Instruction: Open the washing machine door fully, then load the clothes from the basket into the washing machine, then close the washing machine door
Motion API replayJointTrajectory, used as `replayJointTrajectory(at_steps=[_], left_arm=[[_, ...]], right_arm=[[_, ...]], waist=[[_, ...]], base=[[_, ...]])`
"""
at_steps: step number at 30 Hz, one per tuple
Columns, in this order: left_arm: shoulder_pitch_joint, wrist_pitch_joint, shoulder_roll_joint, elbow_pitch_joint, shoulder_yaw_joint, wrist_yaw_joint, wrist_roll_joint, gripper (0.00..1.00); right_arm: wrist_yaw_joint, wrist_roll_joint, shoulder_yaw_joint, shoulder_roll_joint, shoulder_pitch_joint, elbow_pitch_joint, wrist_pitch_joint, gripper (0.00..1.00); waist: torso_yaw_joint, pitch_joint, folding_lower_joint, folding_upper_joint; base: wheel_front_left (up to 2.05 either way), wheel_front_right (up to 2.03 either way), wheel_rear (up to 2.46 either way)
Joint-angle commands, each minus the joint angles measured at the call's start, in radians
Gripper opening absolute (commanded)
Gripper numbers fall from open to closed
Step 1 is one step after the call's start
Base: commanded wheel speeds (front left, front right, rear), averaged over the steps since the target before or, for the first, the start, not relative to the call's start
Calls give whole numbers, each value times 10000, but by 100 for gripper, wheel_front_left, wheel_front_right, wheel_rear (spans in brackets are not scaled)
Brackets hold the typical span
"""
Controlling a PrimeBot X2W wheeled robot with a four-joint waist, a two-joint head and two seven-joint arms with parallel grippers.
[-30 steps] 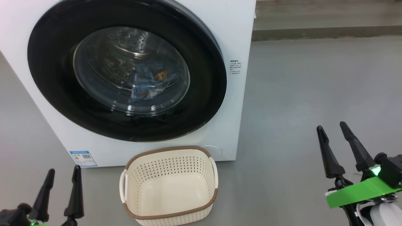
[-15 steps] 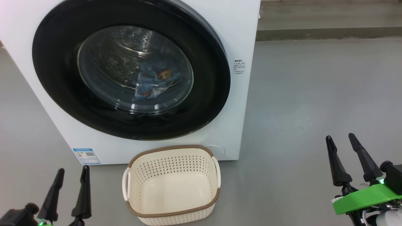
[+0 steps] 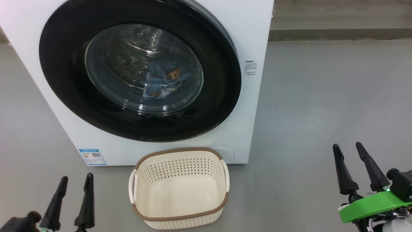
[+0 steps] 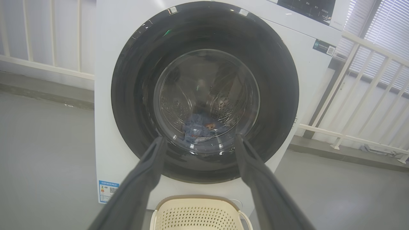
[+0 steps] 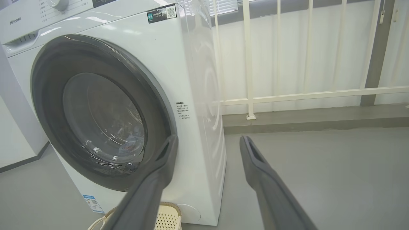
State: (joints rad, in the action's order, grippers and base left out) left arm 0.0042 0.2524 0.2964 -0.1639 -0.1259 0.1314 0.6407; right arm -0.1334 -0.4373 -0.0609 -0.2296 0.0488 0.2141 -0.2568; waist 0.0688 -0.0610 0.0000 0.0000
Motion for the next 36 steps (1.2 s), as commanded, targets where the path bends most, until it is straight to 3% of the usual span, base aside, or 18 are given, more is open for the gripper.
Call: replayJointTrajectory(at_steps=[1,36], left_arm=[[-348,93,289,252,315,-8,41,100],[-368,94,395,174,287,-8,280,100]], right_arm=[[27,83,-132,-176,27,-180,-49,100],[27,6,-198,-80,107,9,-49,100]], waist=[[8,9,0,0],[-57,70,0,0]], base=[[0,0,0],[0,0,0]])
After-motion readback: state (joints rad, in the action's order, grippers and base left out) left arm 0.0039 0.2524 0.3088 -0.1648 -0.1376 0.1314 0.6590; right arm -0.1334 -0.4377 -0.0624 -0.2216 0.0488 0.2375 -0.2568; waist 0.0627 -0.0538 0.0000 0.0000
